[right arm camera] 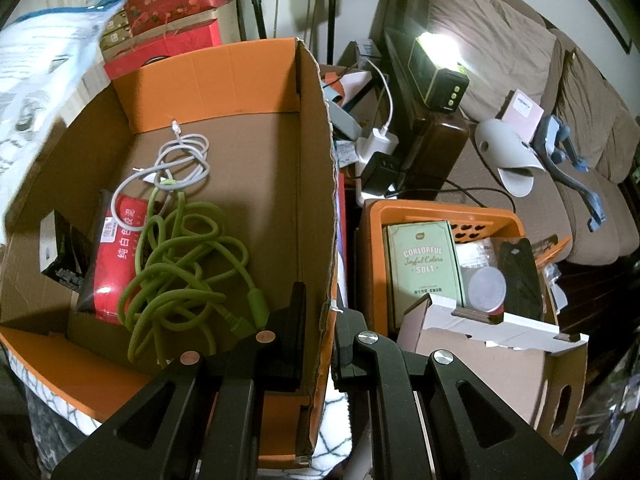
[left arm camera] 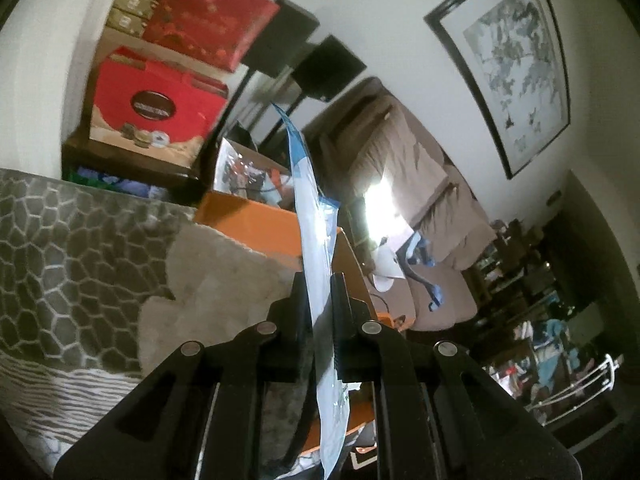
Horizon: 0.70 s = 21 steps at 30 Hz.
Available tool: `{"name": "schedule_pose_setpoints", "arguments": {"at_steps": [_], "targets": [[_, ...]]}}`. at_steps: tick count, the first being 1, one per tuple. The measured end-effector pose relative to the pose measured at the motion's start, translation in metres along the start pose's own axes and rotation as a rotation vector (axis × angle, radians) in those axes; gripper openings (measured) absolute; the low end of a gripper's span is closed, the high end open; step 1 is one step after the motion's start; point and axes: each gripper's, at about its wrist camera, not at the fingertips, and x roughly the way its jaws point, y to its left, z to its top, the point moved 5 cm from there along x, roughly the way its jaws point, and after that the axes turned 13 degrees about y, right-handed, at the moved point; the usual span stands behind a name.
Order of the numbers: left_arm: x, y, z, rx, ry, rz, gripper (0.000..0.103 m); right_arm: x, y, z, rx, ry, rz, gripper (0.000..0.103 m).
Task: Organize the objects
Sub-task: 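Lift the plastic bag with the left gripper and drop it into the box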
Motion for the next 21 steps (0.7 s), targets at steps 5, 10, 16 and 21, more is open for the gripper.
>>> {"name": "schedule_pose_setpoints", "arguments": {"at_steps": [5, 10, 16, 21], "targets": [[0.023, -0.008, -0.003, -0.003, 0.028, -0.007, 0.010, 0.000, 0.000, 0.000, -0.002, 0.000, -0.001, 0.009], [0.042, -0.008, -0.005, -0.021, 0.048, -0.015, 0.010, 0.000, 0.000, 0.000, 0.000, 0.000, 0.000, 0.009], [0.069, -0.012, -0.010, -0.020, 0.082, -0.005, 0.010, 0.000, 0.000, 0.000, -0.002, 0.001, -0.001, 0.009], [0.088, -0.021, -0.018, 0.011, 0.141, 0.001, 0.011, 0.000, 0.000, 0.000, -0.002, 0.001, -0.002, 0.009]]}}
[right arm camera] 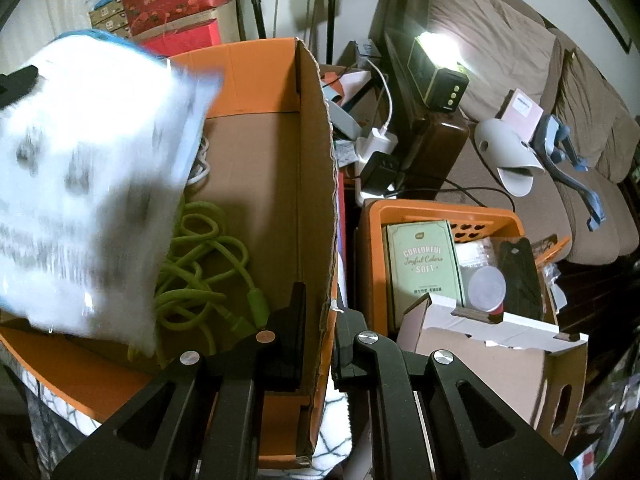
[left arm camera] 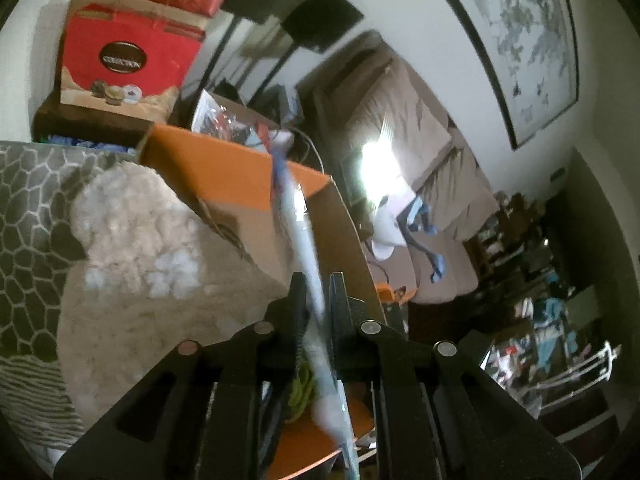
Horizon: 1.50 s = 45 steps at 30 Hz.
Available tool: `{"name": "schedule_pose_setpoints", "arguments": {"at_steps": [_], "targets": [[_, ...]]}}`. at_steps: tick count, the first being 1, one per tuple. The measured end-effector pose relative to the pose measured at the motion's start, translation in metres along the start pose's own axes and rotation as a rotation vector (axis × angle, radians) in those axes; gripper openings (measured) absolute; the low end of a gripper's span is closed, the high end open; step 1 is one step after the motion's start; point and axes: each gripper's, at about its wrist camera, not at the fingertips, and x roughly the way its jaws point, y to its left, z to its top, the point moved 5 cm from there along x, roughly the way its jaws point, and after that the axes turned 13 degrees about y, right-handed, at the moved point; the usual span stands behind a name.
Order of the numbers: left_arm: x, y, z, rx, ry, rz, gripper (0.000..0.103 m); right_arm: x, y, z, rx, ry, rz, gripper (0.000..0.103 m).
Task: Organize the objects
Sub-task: 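Lift the plastic bag with the left gripper and drop it into the box, then grasp the beige plush slipper on the bed with the left gripper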
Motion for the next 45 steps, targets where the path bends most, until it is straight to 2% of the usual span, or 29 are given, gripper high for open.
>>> {"name": "schedule_pose_setpoints", "arguments": {"at_steps": [3, 7, 12, 17, 21, 26, 30, 37, 45], "targets": [[0.000, -0.005, -0.004, 0.021, 0.007, 0.007, 0.013, 0.000, 0.000, 0.000, 0.001, 0.000, 0.001, 0.009], [-0.007, -0.012, -0.008, 0.051, 0.017, 0.002, 0.035, 0.000, 0.000, 0.000, 0.000, 0.000, 0.000, 0.009], [-0.022, -0.009, -0.010, 0.054, 0.004, 0.042, 0.036, 0.000, 0.000, 0.000, 0.000, 0.000, 0.000, 0.009], [-0.029, 0.011, -0.014, 0.026, 0.028, 0.168, 0.036, 0.000, 0.000, 0.000, -0.001, 0.000, 0.000, 0.009], [-0.039, 0.024, -0.023, 0.035, 0.044, 0.213, 0.036, 0.000, 0.000, 0.000, 0.000, 0.000, 0.001, 0.009], [-0.062, 0.043, -0.032, -0.003, 0.027, 0.187, 0.053, 0.000, 0.000, -0.001, 0.000, 0.000, 0.001, 0.010], [-0.078, 0.070, -0.035, -0.072, 0.006, 0.156, 0.061, 0.000, 0.000, -0.001, 0.000, 0.000, 0.001, 0.010], [-0.070, 0.104, -0.048, -0.149, 0.062, 0.098, 0.065, -0.001, -0.001, -0.001, 0.000, 0.000, 0.000, 0.010], [-0.050, 0.113, -0.056, -0.180, 0.113, 0.051, 0.065, -0.001, -0.001, -0.002, 0.000, 0.000, -0.001, 0.010]]}}
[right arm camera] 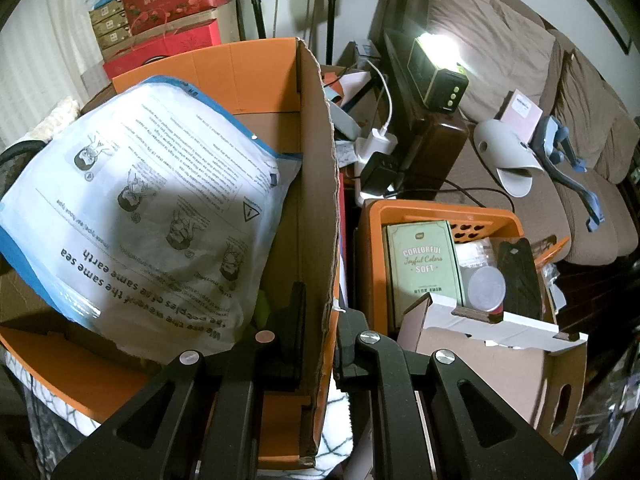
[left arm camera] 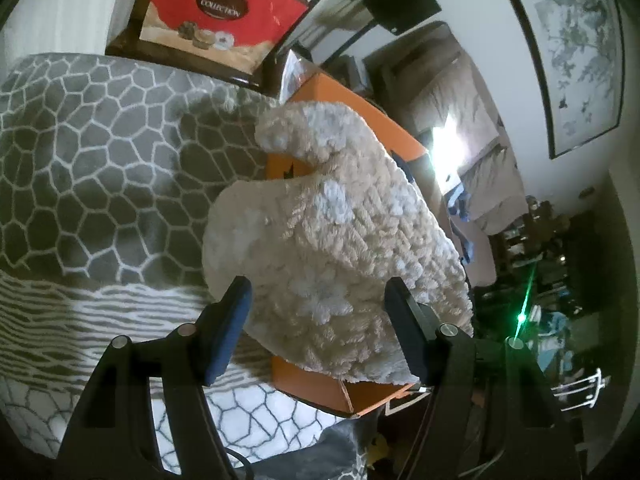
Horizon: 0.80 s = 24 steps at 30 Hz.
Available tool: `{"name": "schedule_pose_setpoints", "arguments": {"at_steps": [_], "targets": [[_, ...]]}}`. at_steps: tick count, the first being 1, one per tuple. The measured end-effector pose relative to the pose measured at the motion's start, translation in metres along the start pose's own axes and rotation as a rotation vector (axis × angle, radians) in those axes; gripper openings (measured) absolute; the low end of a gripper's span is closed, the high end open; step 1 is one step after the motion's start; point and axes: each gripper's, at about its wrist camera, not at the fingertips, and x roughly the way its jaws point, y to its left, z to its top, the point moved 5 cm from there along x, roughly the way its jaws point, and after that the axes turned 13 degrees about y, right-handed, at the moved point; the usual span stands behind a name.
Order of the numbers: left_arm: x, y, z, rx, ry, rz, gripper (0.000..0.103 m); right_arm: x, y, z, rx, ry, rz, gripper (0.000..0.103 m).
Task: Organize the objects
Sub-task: 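Grasp the beige plush slipper on the bed with the left gripper, then carry the plush slipper with the left gripper and release it into the box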
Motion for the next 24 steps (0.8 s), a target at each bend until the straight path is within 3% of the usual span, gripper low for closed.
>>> {"name": "schedule_pose_setpoints", "arguments": {"at_steps": [4, 8, 13, 24], "targets": [[0.008, 0.000, -0.001, 0.000, 0.013, 0.001, 0.063, 0.000, 0.000, 0.000, -0.001, 0.000, -0.001, 0.010], [0.016, -0.006, -0.002, 0.027, 0.017, 0.030, 0.039, 0.000, 0.000, 0.000, 0.000, 0.000, -0.001, 0.010], [0.018, -0.011, -0.003, 0.044, -0.001, 0.065, 0.022, 0.000, 0.000, 0.000, -0.001, 0.000, -0.002, 0.010], [-0.015, -0.022, -0.006, 0.060, -0.094, 0.078, 0.016, 0.000, 0.001, 0.000, -0.001, 0.000, -0.002, 0.010]]}}
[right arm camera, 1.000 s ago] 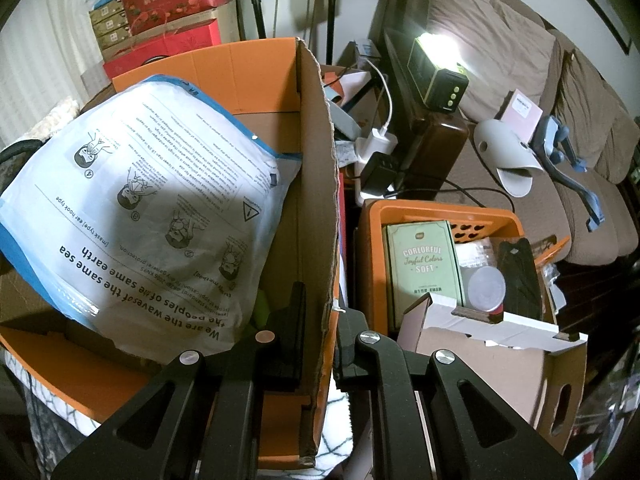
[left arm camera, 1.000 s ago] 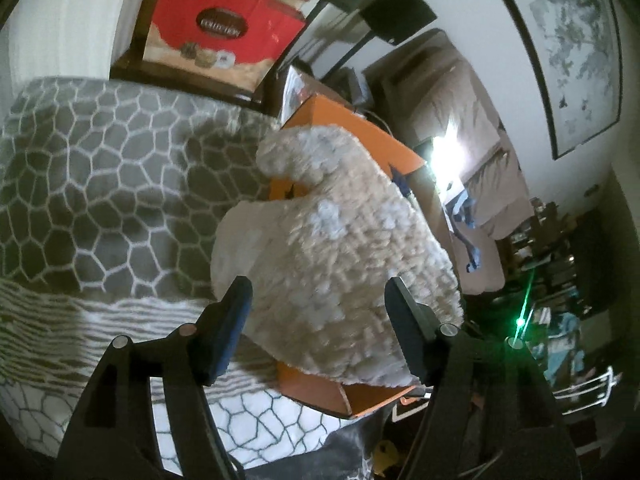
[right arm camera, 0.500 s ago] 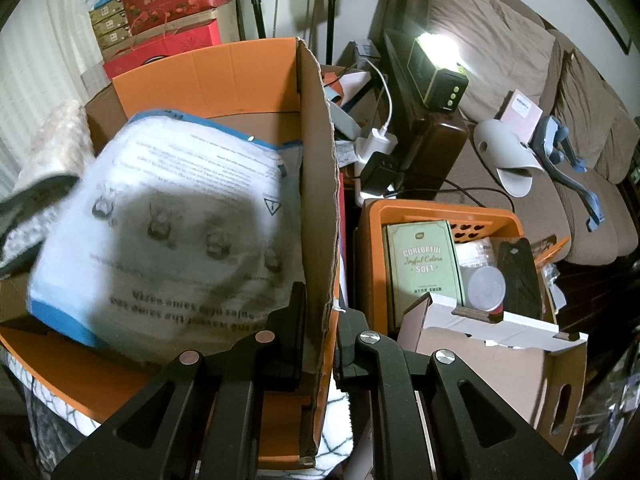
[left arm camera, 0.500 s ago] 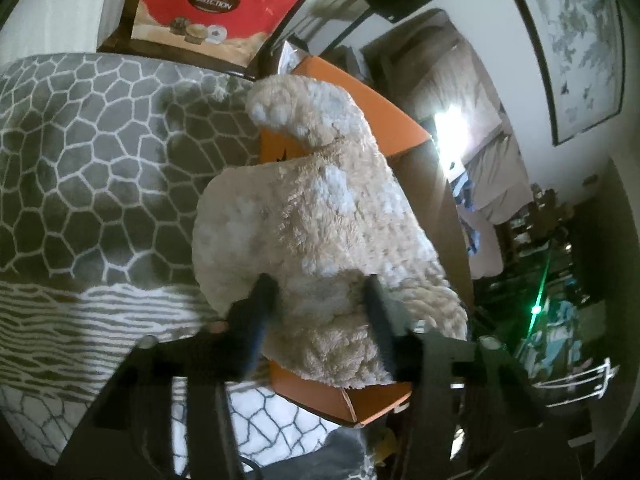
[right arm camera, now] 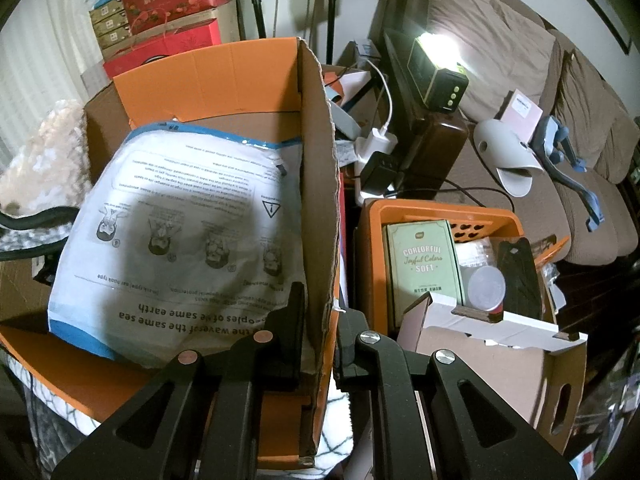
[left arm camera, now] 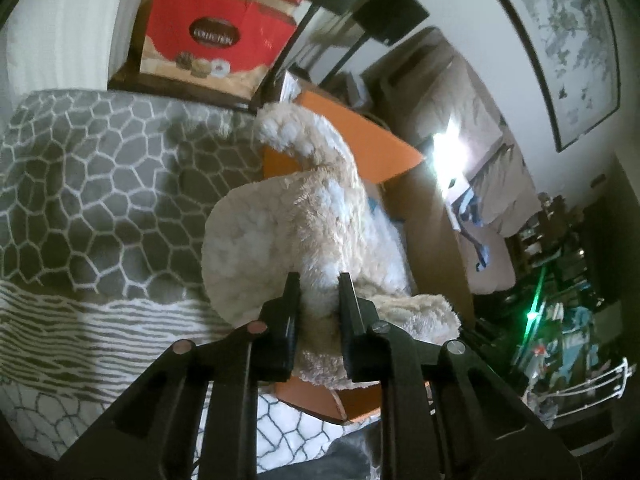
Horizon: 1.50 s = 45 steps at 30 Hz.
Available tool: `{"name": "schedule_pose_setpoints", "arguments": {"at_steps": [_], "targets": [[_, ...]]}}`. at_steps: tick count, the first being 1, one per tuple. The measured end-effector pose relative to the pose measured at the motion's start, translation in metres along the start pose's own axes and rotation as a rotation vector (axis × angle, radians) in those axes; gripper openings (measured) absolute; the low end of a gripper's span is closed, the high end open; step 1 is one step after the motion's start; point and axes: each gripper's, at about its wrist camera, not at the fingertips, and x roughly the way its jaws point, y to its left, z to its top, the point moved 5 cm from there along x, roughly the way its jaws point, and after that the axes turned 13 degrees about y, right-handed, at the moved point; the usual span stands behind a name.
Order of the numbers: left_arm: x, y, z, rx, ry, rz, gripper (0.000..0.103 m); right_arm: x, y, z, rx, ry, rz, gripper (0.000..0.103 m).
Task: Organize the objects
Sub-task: 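Carry the plush slipper with the left gripper and release it into the box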
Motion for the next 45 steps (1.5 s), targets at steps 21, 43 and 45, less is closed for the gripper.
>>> {"name": "schedule_pose_setpoints", "arguments": {"at_steps": [21, 43, 45], "targets": [[-0.014, -0.076, 0.030, 0.126, -0.055, -0.020, 0.015, 0.000, 0.000, -0.001, 0.000, 0.001, 0.000, 0.010], [0.073, -0.120, 0.042, 0.211, 0.040, 0.107, 0.016, 0.000, 0.000, 0.000, -0.001, 0.000, -0.002, 0.010], [0.081, -0.116, 0.041, 0.199, 0.053, 0.117, 0.020, 0.000, 0.001, 0.000, 0.000, 0.001, -0.001, 0.010]]}}
